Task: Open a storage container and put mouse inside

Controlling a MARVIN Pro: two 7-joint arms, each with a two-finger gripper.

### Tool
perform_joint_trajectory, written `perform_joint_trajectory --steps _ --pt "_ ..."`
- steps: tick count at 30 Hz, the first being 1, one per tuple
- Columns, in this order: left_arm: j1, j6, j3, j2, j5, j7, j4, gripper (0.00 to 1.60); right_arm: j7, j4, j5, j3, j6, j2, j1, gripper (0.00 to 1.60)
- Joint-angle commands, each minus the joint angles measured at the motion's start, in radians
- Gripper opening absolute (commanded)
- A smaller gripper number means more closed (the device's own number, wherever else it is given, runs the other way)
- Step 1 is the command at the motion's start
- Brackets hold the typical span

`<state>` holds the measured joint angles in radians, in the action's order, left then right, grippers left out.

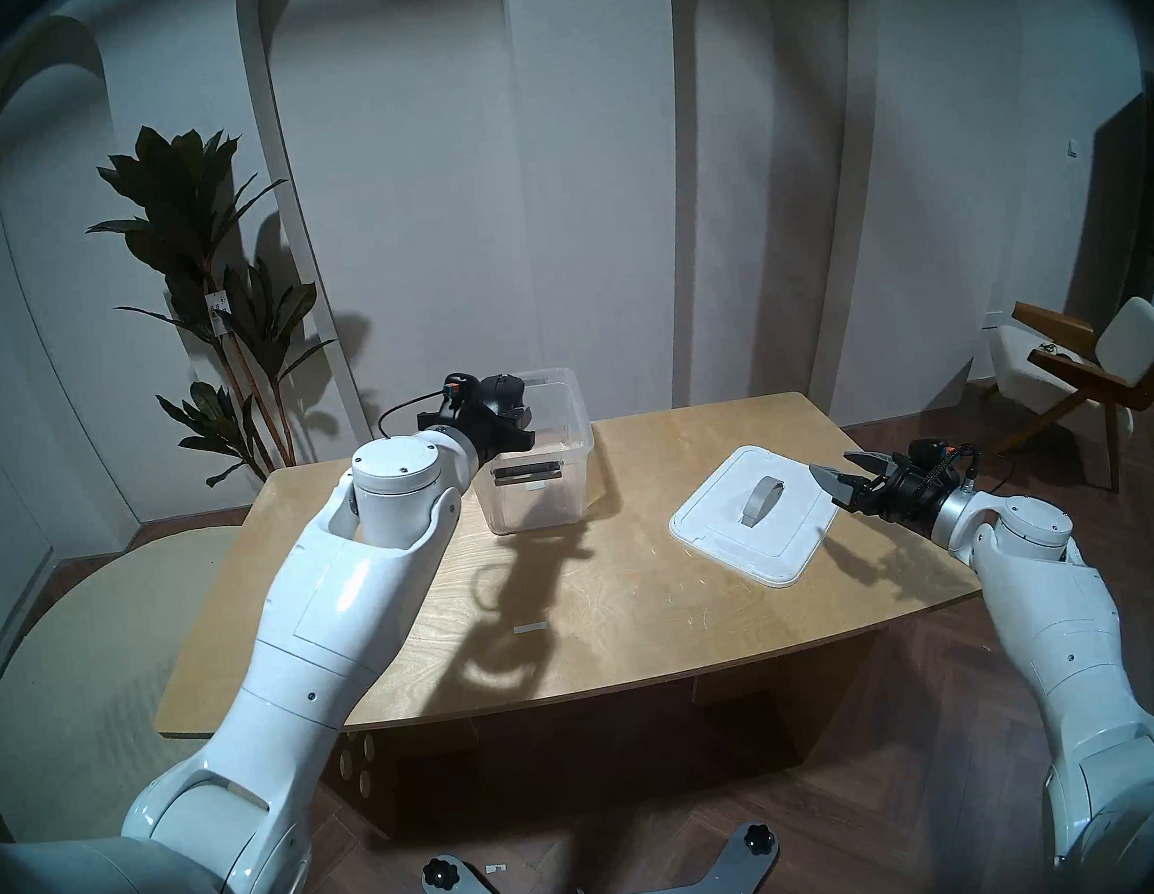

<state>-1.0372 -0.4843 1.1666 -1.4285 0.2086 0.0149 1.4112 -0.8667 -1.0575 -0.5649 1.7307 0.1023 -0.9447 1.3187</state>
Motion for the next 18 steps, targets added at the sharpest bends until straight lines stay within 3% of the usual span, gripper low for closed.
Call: perform_joint_trajectory --steps 1,2,5,6,7,11,18 --pt "0.126 -0.015 0.000 -0.061 -0.008 -0.003 -0.045 0.00 0.000 -0.009 -0.002 0.004 -0.003 0.004 -0.012 1.60" --pt "0.101 -0.011 0.005 -0.066 -0.010 -0.002 -0.041 0.00 0.000 -0.009 -0.002 0.004 -0.003 0.004 -0.012 1.60" --pt "0.153 -0.030 0.000 -0.076 -0.014 -0.007 -0.085 0.00 -0.002 -0.007 -0.002 0.004 -0.003 0.004 -0.012 1.60" --pt "0.128 -0.026 0.006 -0.080 -0.016 -0.006 -0.080 0.00 -0.002 -0.006 -0.002 0.004 -0.003 0.004 -0.012 1.60" --pt "0.164 -0.036 0.002 -0.083 -0.017 -0.008 -0.106 0.00 -0.002 -0.006 -0.002 0.003 -0.003 0.004 -0.012 1.60" --pt "0.171 -0.044 0.010 -0.095 -0.023 -0.010 -0.138 0.00 -0.004 -0.004 -0.002 0.003 -0.003 0.004 -0.013 1.60" --pt "0.248 -0.071 0.015 -0.110 -0.031 -0.017 -0.228 0.00 -0.006 0.000 -0.002 0.003 -0.003 0.004 -0.013 1.60"
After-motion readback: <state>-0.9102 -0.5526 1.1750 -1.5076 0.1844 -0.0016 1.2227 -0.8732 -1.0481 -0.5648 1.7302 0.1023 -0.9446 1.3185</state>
